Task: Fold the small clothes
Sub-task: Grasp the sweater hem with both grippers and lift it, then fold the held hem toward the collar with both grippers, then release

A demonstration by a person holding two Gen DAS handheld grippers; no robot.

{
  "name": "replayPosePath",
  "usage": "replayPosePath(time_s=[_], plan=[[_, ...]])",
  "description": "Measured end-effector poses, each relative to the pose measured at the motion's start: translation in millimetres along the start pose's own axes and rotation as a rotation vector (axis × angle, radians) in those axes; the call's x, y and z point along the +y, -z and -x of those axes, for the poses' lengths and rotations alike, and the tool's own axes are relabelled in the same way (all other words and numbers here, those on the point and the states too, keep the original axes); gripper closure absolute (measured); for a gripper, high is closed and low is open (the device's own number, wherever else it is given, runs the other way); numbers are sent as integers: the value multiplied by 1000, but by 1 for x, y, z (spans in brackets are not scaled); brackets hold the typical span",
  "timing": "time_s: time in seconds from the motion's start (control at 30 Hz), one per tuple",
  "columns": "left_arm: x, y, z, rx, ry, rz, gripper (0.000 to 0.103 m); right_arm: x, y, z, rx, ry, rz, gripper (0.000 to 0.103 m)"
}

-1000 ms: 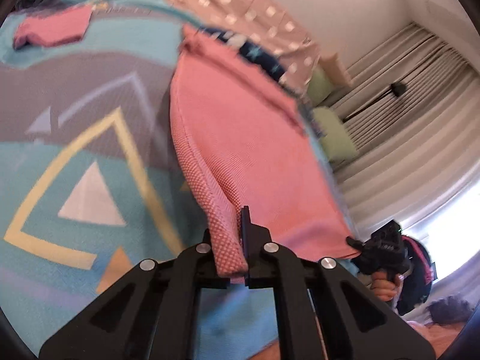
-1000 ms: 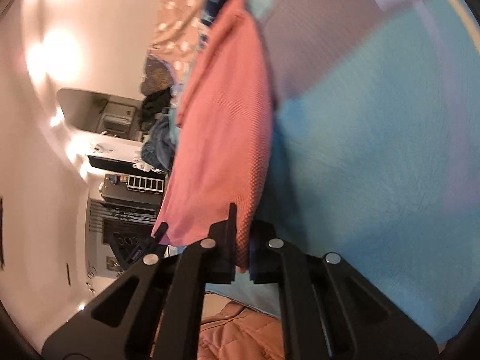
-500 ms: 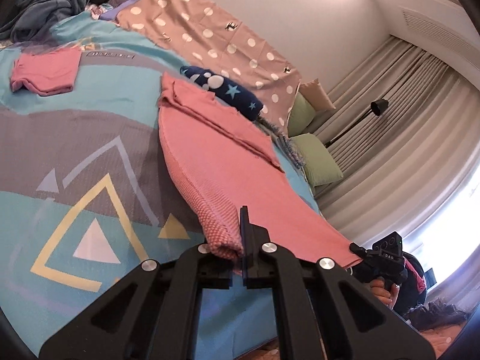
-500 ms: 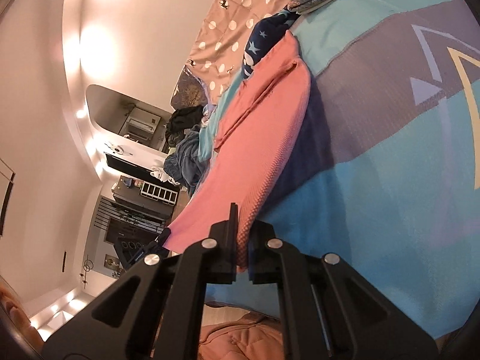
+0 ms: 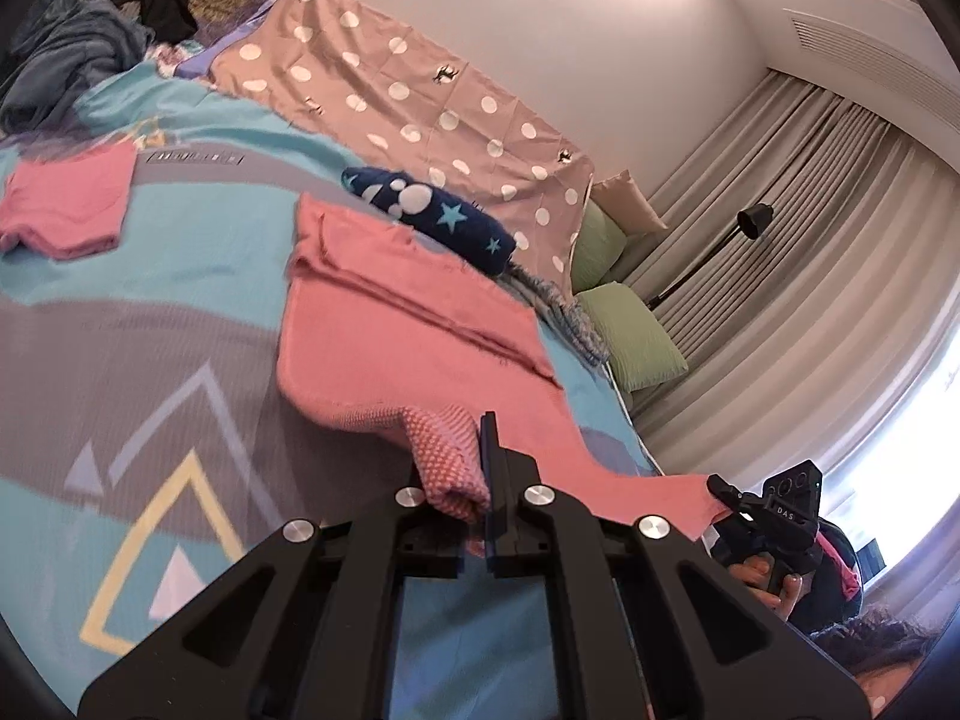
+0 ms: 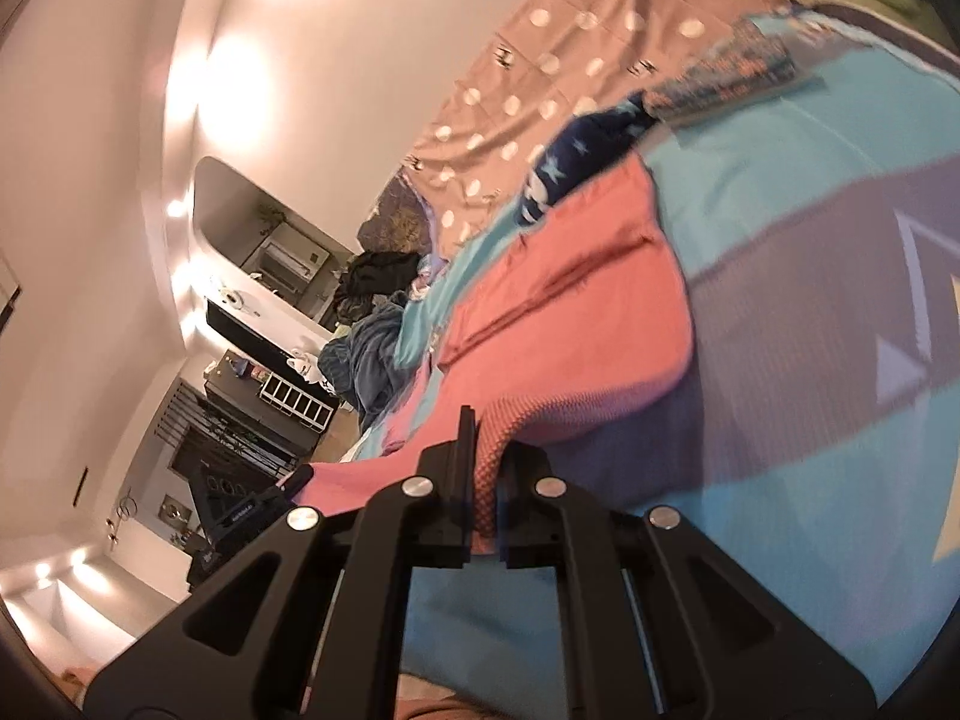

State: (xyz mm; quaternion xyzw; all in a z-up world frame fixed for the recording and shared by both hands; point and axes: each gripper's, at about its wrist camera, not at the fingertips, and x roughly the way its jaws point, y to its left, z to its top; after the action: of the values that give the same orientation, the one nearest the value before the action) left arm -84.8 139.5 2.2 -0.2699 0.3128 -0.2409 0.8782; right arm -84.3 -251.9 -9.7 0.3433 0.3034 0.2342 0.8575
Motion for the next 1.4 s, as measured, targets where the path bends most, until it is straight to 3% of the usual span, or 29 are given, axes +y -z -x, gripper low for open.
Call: replayPosePath(time_s=[0.4,0.87,1.1,1.4], plan=[[-11,-53,-17,-65,24,-13,100,7,-51,-15,-66,-6,38,98],[-13,-111,-53,-98,-15,-29,100,19,-121,-70,-105,82,124,98],[4,-146,-97,-70,-52,-14,100,14,-151,-116,-90,168,185,98],[28,-187,-162,-10,-94,-10,100,-23,-194,-178,-49,227,152,98]])
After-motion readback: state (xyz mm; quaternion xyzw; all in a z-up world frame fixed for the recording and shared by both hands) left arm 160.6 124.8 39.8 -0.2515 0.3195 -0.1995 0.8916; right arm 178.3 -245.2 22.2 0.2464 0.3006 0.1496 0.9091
